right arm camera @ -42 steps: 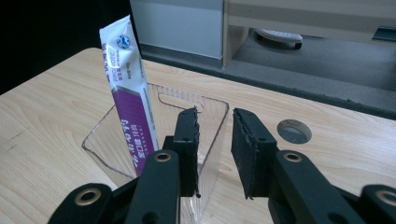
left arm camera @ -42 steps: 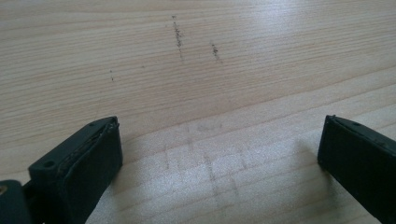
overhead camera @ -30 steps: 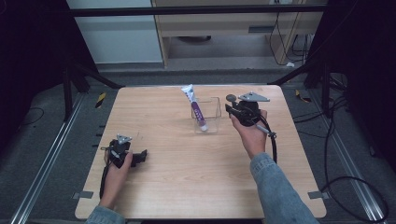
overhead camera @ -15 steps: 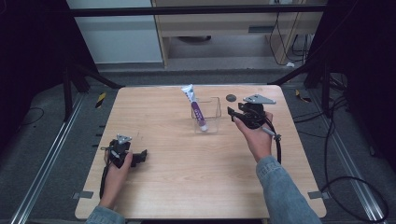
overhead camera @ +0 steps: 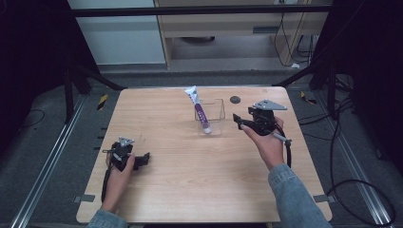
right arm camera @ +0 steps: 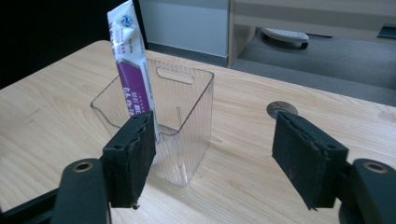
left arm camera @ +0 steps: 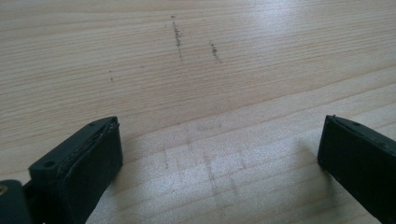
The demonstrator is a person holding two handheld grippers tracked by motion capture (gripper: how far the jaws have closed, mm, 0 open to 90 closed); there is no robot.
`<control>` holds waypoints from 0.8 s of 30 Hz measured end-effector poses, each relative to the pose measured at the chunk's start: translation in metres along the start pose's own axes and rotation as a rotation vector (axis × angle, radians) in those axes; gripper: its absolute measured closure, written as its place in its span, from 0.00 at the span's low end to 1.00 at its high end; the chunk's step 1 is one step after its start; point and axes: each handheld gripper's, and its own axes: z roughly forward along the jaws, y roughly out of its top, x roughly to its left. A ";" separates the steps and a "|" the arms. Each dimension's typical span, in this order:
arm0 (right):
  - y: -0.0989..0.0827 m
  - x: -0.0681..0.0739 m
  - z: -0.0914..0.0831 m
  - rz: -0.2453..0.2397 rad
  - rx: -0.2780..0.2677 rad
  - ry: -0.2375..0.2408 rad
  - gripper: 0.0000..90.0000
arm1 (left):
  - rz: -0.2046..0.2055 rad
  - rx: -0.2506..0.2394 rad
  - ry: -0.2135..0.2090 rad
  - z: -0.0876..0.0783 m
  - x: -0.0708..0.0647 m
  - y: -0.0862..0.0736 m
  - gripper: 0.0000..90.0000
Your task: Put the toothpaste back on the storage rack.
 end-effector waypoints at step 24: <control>-0.020 -0.024 -0.026 -0.008 0.030 -0.021 0.13 | 0.001 0.000 -0.001 0.000 0.000 0.000 0.00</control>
